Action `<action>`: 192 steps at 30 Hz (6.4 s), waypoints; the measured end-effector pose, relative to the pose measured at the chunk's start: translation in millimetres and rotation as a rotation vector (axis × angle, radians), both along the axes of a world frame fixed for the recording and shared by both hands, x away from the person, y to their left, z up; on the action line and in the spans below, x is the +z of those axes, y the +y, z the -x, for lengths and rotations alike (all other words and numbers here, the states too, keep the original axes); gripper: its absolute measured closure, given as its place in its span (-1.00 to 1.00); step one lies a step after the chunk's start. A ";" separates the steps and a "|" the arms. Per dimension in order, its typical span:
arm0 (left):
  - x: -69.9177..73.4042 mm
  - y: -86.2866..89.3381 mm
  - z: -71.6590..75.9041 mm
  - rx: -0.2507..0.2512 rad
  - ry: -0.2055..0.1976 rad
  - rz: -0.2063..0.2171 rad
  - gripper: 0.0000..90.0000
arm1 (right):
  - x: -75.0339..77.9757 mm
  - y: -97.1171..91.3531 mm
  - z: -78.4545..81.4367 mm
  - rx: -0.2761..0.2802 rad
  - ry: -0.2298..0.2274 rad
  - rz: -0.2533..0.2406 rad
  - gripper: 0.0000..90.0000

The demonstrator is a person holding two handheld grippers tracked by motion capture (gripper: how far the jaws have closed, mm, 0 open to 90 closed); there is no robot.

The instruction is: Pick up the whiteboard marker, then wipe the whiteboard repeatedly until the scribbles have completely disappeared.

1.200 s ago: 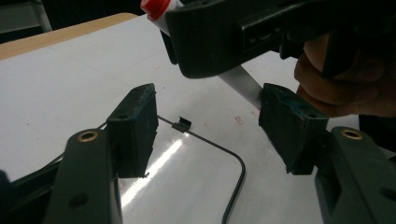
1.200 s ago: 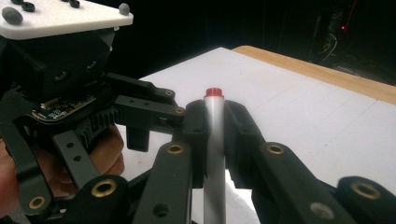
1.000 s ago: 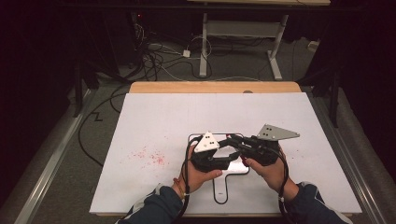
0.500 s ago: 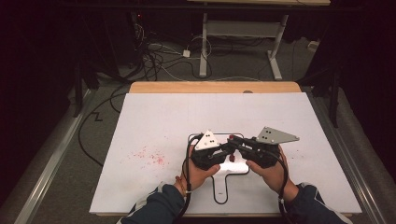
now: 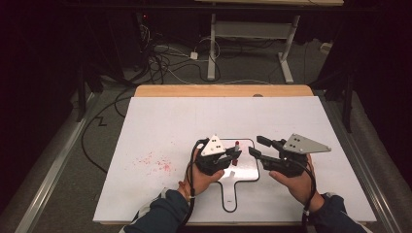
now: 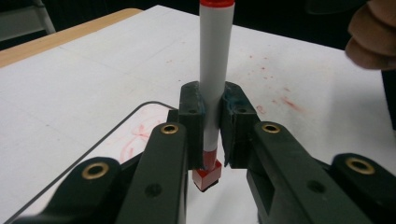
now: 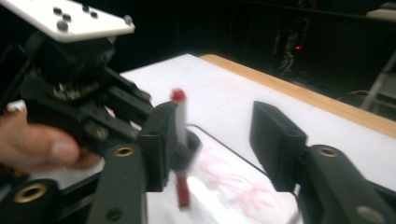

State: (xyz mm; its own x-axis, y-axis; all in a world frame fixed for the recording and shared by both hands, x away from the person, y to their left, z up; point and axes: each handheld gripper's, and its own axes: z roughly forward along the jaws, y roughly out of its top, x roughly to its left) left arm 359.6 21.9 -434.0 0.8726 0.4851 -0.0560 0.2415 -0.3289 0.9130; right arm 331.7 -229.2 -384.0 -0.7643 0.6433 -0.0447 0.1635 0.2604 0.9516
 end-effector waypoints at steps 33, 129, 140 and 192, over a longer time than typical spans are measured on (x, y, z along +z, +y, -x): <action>-0.2 48.6 -24.0 0.089 -0.052 -0.061 0.74 | -52.2 -72.7 33.0 -0.124 -0.047 0.261 -0.39; 0.4 -62.2 -75.2 0.103 0.020 -0.311 0.74 | -58.6 -72.3 31.1 -0.129 -0.059 0.368 -0.38; 1.4 -76.8 -71.6 0.086 0.018 -0.314 0.74 | -58.9 -72.5 30.0 -0.127 -0.056 0.370 -0.38; 4.8 -74.0 -75.1 0.130 0.047 -0.350 0.74 | -58.8 -72.6 28.9 -0.133 -0.061 0.386 -0.38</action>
